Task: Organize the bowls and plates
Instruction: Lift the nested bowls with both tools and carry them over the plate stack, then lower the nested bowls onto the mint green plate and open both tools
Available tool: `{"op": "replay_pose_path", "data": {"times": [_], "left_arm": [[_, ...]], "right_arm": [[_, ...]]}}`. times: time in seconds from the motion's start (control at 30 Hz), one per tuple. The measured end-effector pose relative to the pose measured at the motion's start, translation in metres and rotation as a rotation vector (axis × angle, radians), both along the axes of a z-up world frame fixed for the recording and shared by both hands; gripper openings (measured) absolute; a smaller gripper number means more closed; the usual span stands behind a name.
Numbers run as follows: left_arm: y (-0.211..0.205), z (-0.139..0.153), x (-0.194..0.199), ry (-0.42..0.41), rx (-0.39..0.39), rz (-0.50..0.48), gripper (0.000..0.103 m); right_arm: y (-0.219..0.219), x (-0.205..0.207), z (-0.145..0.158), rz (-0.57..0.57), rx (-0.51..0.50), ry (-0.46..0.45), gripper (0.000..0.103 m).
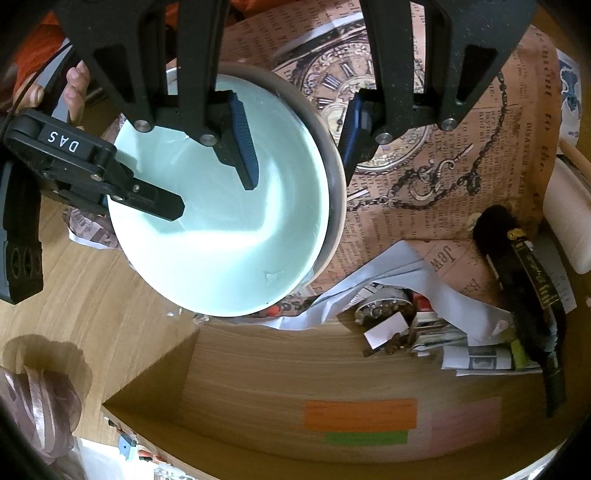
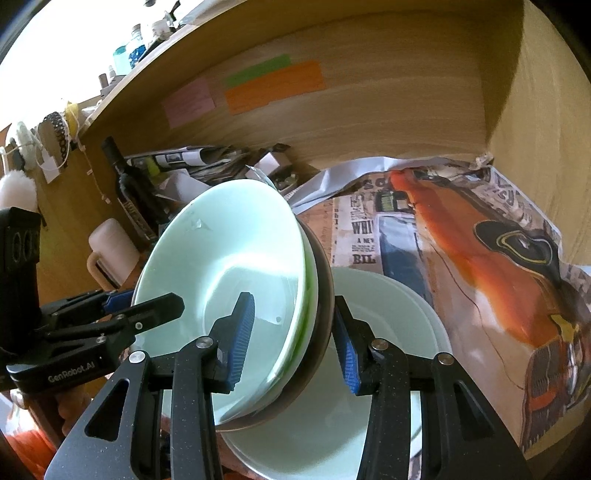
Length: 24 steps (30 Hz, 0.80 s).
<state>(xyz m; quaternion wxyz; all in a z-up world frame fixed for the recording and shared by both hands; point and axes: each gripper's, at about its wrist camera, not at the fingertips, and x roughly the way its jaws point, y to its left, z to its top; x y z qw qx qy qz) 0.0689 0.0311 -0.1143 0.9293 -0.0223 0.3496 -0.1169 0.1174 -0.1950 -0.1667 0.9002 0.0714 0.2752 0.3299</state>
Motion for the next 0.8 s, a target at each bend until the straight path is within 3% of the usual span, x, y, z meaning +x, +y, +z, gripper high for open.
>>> {"op": "replay_pose_path", "data": {"times": [0.8], "left_arm": [[-0.04,-0.012,0.007,0.063,-0.009,-0.094,0.043]], "right_arm": [[-0.037,-0.001,-0.013,-0.093,-0.003,0.05,0.039]]}}
